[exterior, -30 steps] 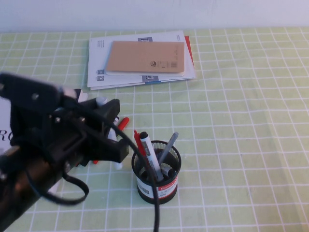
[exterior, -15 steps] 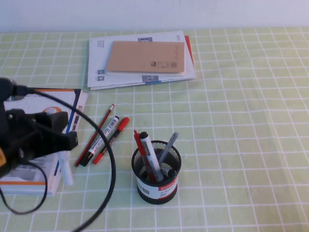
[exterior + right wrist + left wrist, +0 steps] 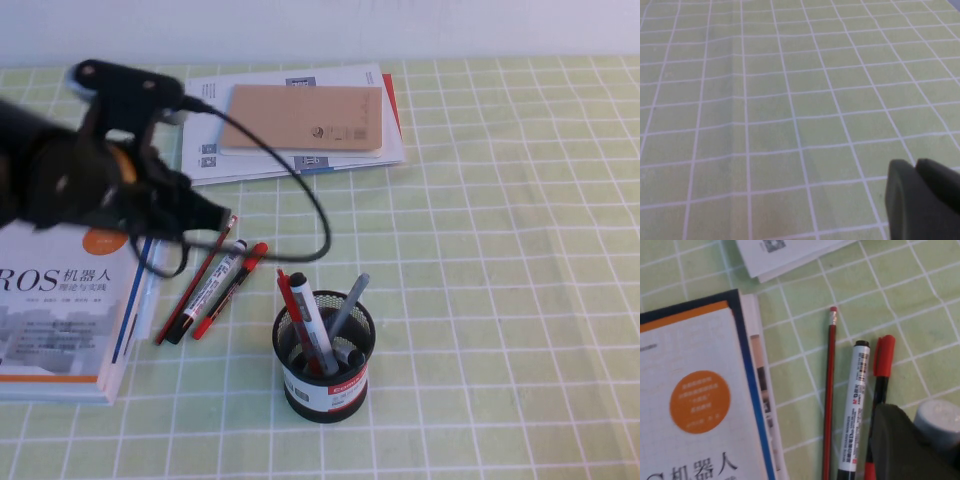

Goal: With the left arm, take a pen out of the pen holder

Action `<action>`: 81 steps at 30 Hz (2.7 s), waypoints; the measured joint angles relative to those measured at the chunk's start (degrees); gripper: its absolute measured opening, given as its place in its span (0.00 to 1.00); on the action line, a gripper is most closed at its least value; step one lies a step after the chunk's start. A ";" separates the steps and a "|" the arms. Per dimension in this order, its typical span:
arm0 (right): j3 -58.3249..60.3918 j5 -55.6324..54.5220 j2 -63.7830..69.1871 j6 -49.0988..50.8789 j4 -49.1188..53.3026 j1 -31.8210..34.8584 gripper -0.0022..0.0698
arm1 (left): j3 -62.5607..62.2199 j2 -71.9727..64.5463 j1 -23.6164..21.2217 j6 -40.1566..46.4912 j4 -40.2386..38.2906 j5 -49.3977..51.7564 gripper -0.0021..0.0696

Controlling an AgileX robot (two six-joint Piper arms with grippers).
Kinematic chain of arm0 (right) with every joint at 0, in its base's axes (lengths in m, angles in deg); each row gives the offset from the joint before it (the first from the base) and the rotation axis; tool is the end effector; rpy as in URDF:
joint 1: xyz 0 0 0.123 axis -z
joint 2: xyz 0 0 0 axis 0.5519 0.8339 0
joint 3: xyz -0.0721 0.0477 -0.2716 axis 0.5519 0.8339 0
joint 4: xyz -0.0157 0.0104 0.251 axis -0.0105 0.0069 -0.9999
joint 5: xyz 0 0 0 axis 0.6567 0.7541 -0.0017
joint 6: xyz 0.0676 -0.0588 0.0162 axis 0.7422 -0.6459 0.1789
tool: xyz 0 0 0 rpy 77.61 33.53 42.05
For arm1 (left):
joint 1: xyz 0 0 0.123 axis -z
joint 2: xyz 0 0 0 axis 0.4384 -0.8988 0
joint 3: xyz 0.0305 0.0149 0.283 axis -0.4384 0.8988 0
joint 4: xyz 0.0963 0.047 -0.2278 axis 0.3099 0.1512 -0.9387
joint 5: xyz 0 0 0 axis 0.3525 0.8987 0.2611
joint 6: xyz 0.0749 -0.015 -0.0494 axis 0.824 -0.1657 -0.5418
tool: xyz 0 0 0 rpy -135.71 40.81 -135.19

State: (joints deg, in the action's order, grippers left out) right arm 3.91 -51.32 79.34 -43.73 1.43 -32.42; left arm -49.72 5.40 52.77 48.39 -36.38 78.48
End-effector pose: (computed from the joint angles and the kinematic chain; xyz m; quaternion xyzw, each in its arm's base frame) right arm 0.0486 -0.0075 0.1728 0.0587 0.8234 -0.0144 0.5642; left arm 0.2849 -0.1303 0.2963 0.2094 0.9147 -0.0134 0.3455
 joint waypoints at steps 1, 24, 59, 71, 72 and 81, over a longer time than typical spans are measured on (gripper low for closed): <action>0.00 0.00 0.00 0.00 0.00 0.00 0.01 | -2.89 -2.37 0.00 2.65 -2.16 2.00 0.16; 0.00 0.00 0.00 0.00 0.00 0.00 0.01 | -38.70 -36.26 0.00 18.74 -18.77 26.56 0.16; 0.00 0.00 0.00 0.00 0.00 0.00 0.01 | -39.18 -41.64 0.00 24.69 -18.67 19.32 0.41; 0.00 0.00 0.00 0.00 0.00 0.00 0.01 | -37.79 -29.93 0.00 17.01 -10.60 20.24 0.41; 0.00 0.00 0.00 0.00 0.00 0.00 0.01 | -37.01 -28.30 0.00 16.75 -10.51 20.08 0.39; 0.00 0.00 0.00 0.00 0.00 0.00 0.01 | -11.06 -3.03 -0.56 13.72 -9.86 9.93 0.04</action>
State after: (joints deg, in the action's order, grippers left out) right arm 3.91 -51.32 79.34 -43.73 1.43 -32.42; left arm -60.78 2.37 52.21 62.11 -46.24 88.41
